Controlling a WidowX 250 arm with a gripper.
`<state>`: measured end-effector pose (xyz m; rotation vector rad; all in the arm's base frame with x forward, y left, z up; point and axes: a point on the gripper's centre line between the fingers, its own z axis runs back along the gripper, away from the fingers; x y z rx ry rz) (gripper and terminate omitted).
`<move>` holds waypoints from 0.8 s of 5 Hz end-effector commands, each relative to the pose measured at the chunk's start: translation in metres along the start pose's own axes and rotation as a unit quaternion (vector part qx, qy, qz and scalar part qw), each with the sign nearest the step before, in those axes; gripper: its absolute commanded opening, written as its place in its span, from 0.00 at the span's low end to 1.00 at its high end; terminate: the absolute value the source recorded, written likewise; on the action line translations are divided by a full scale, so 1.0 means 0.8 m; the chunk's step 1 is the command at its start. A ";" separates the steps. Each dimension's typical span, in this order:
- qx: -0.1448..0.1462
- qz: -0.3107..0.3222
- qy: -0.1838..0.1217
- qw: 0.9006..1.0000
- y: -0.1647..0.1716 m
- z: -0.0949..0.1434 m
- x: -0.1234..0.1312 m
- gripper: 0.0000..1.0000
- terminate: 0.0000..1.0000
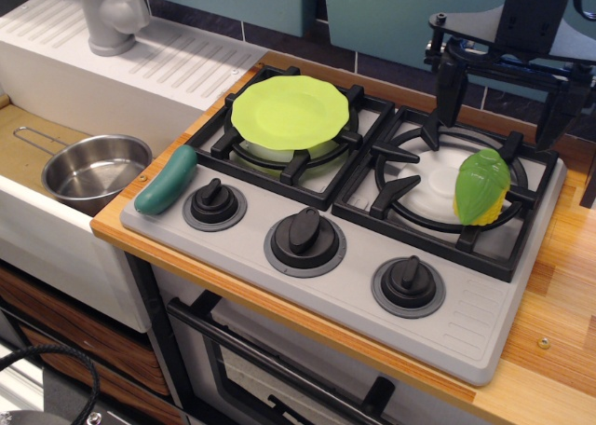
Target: Put corncob on plate and cucumber in pot or pan in sink
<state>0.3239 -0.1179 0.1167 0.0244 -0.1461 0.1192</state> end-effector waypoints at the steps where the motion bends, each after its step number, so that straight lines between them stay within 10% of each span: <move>1: 0.000 0.000 0.000 1.000 0.000 0.000 0.000 1.00 0.00; 4: -0.019 -0.002 -0.035 0.999 -0.008 -0.044 0.006 1.00 0.00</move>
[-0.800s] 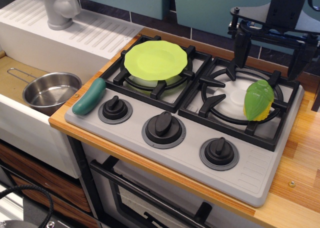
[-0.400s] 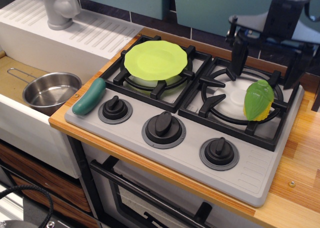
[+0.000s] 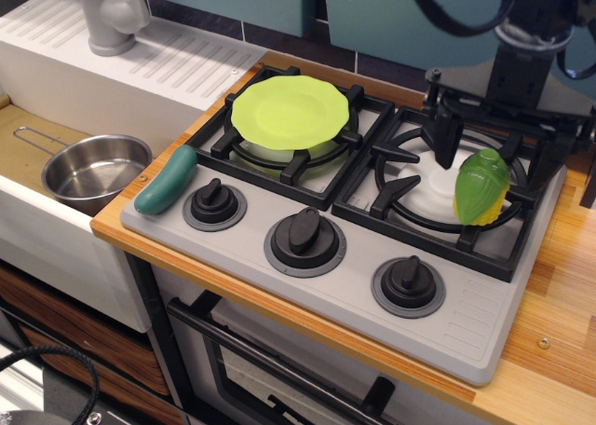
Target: Put corncob on plate and cucumber in pot or pan in sink
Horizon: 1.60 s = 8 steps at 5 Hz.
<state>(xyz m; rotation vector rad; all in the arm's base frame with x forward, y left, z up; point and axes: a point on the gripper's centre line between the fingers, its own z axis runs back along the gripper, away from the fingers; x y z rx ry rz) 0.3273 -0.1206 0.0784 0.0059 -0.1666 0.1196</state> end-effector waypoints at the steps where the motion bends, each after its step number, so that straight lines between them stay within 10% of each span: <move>1: -0.012 -0.006 -0.029 0.999 -0.002 0.000 0.010 1.00 0.00; 5: -0.006 -0.003 -0.043 0.999 -0.007 -0.009 0.010 1.00 0.00; 6: -0.007 -0.002 -0.041 0.999 -0.007 -0.011 0.011 0.00 0.00; 8: -0.014 0.003 -0.026 1.000 -0.008 0.003 0.010 0.00 0.00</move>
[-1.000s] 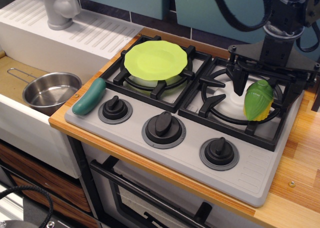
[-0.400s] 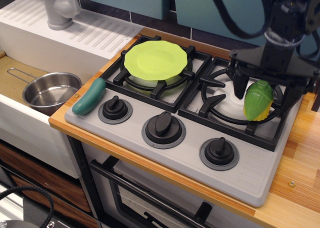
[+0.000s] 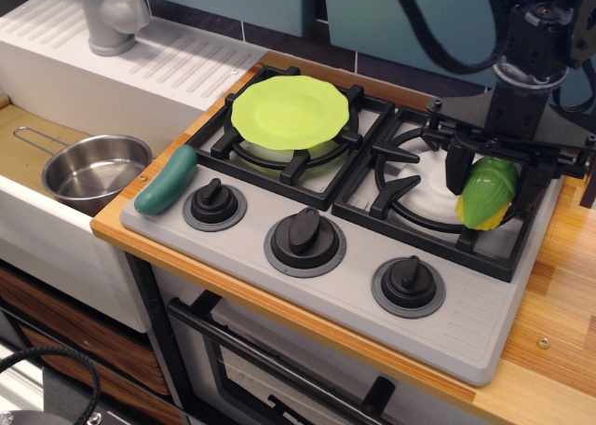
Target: Put corncob on plate and cucumber in pot or pan in sink
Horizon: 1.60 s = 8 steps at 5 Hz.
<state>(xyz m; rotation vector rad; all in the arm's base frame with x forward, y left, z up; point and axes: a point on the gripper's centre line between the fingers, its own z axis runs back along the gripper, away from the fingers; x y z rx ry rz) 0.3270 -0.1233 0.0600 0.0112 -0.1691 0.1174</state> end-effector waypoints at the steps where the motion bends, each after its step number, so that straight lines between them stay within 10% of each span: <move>1: -0.012 0.005 -0.013 1.000 -0.005 0.047 0.014 0.00 0.00; 8: -0.004 -0.102 -0.024 0.994 0.117 0.093 0.062 0.00 0.00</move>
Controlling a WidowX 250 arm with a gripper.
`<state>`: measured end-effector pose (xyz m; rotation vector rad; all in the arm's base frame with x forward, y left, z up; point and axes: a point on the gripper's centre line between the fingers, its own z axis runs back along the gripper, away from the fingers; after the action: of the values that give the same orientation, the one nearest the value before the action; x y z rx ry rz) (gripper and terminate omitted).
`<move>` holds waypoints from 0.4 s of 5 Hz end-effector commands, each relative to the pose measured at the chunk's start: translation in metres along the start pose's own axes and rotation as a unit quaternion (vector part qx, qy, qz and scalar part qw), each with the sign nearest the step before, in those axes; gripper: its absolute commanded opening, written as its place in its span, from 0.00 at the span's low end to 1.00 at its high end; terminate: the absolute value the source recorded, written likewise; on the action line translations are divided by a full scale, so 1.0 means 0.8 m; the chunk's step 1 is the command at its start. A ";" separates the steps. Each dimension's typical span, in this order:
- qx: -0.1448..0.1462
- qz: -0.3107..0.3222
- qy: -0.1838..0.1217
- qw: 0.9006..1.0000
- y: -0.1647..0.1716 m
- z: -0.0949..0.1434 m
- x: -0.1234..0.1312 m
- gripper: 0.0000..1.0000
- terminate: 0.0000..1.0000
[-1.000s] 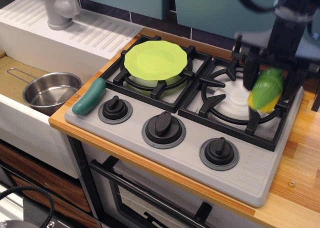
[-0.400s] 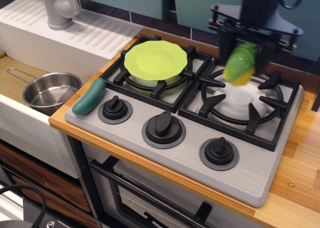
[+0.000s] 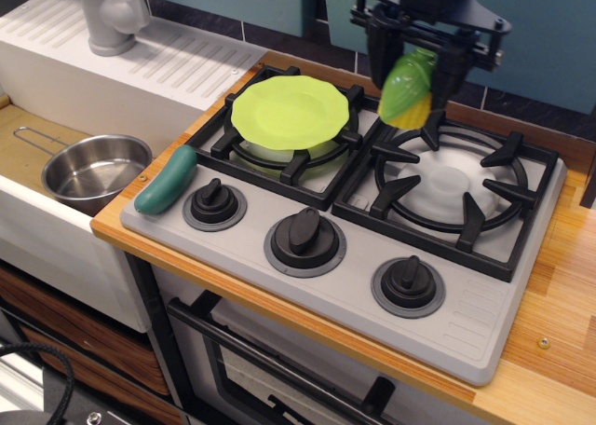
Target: Put corncob on plate and cucumber in pot or pan in sink
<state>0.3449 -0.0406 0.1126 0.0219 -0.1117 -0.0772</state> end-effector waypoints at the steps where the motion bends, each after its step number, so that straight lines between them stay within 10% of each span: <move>1: 0.001 -0.014 -0.052 0.999 0.039 0.035 0.010 0.00 0.00; 2: 0.004 -0.023 -0.055 0.998 0.058 0.035 0.006 0.00 0.00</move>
<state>0.3470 0.0052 0.1172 0.0208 -0.1509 -0.1250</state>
